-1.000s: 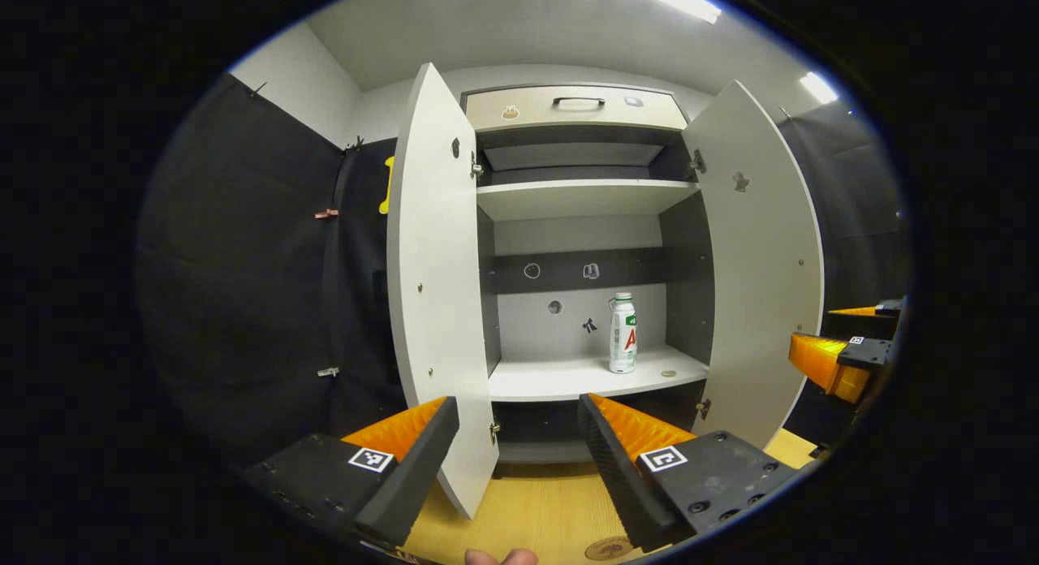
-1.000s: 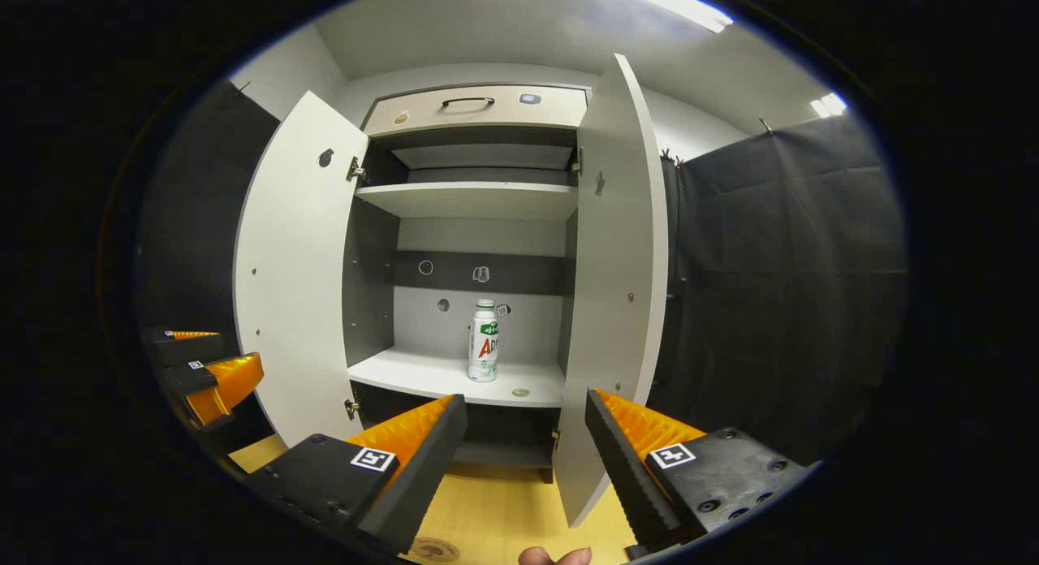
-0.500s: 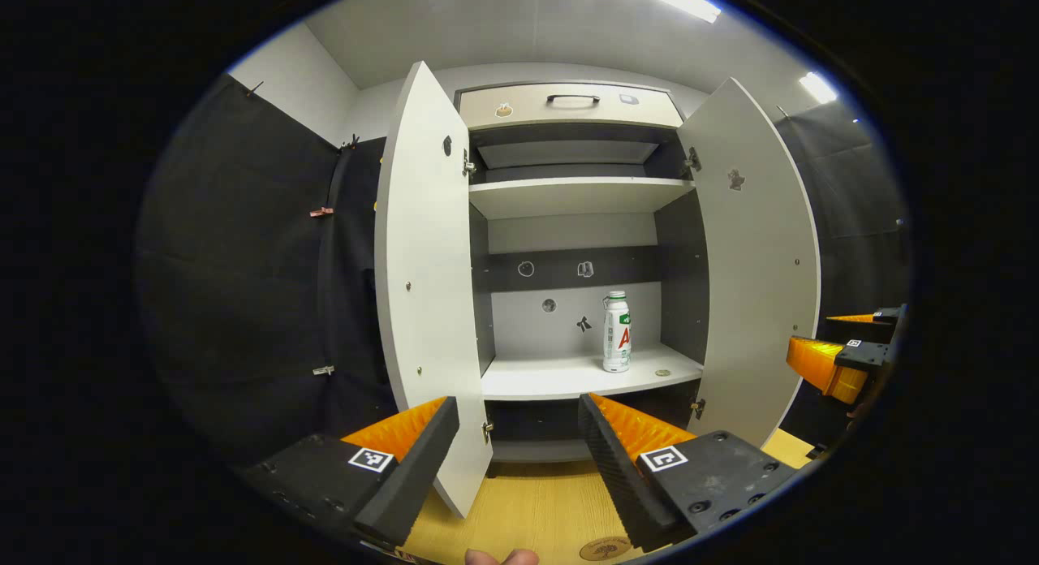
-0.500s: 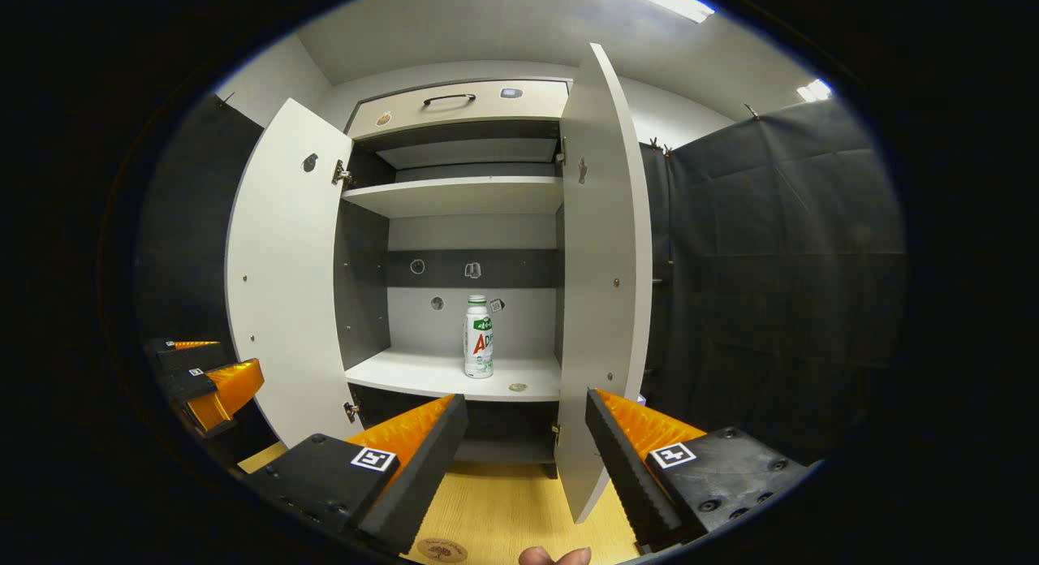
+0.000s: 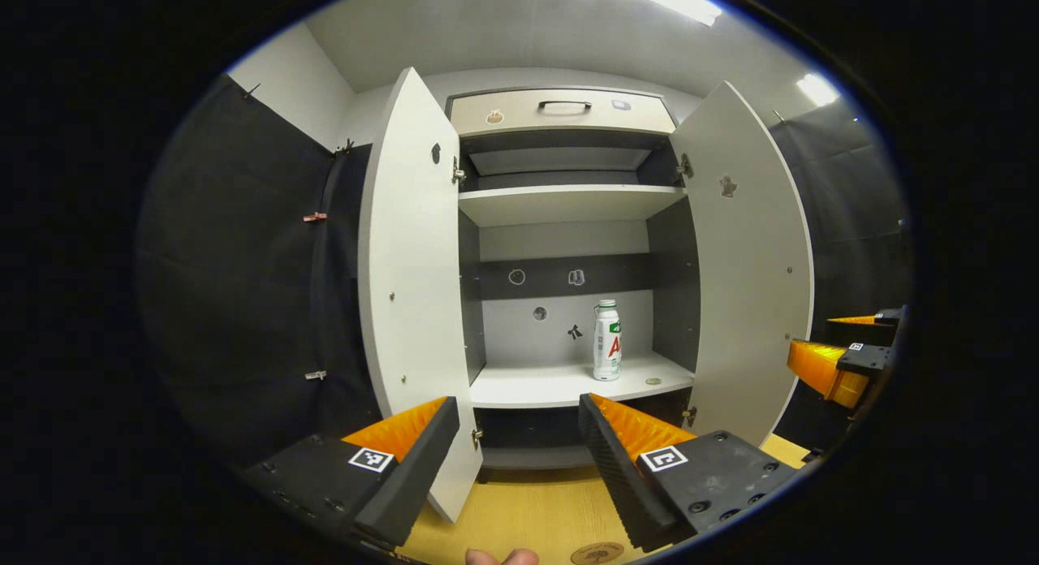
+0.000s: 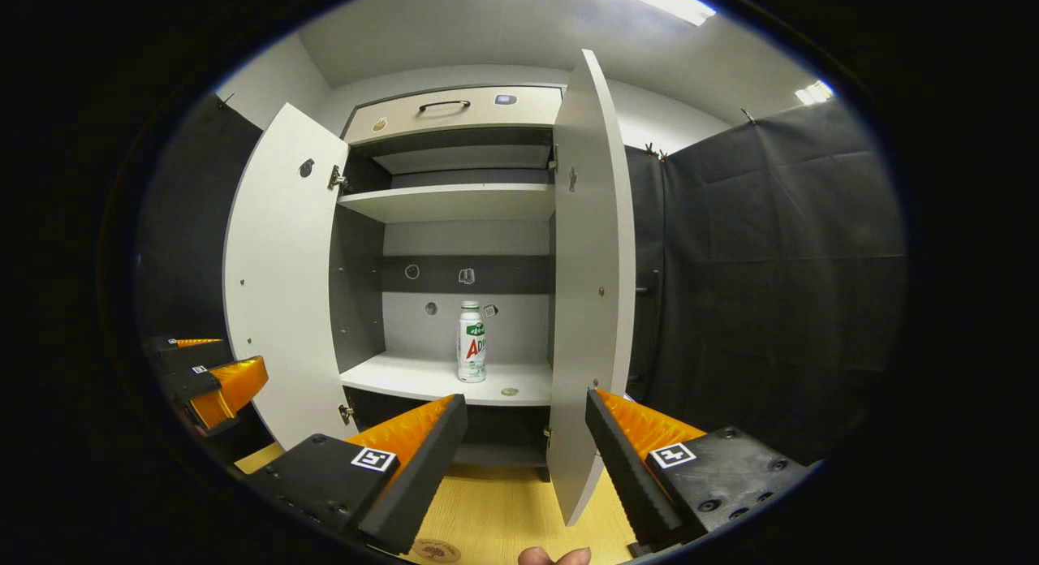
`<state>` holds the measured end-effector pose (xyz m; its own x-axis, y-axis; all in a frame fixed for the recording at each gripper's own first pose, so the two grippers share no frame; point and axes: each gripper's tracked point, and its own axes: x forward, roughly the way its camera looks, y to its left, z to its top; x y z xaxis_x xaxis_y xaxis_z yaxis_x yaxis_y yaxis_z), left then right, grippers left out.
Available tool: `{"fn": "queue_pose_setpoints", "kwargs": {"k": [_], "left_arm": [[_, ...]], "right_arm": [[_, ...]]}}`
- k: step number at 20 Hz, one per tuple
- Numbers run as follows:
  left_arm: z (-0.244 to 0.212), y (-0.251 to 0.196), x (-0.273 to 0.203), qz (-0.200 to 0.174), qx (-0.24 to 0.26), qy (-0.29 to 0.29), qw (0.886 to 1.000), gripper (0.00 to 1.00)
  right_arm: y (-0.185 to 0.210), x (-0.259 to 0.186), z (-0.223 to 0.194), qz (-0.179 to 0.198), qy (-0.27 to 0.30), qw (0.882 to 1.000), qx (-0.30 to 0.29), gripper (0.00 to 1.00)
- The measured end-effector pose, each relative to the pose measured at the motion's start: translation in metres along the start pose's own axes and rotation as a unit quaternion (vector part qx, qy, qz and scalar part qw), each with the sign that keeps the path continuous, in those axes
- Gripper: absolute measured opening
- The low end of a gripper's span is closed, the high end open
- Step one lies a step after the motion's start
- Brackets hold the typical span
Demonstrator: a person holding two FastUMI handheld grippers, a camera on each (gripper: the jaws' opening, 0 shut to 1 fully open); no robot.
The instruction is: Grasp the bottle in the cabinet with the left hand and place it on the coaster, then close the right door with the right hand and the left door with the left hand.
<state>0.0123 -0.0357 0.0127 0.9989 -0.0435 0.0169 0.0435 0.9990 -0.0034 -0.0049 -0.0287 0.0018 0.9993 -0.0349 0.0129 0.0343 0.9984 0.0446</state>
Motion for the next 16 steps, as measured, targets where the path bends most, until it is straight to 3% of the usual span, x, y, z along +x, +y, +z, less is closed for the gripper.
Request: {"fn": "queue_pose_setpoints", "kwargs": {"k": [6, 16], "left_arm": [[0.007, -0.045, 0.045, -0.04, -0.021, -0.01, 0.999, 0.94], [0.013, -0.112, 0.174, -0.091, -0.022, -0.021, 0.995, 0.94]], "right_arm": [[-0.024, -0.003, 0.003, -0.011, -0.003, 1.0, 0.003, 0.97], [-0.065, 0.004, 0.0, -0.03, 0.0, 1.0, 0.004, 0.97]]}}
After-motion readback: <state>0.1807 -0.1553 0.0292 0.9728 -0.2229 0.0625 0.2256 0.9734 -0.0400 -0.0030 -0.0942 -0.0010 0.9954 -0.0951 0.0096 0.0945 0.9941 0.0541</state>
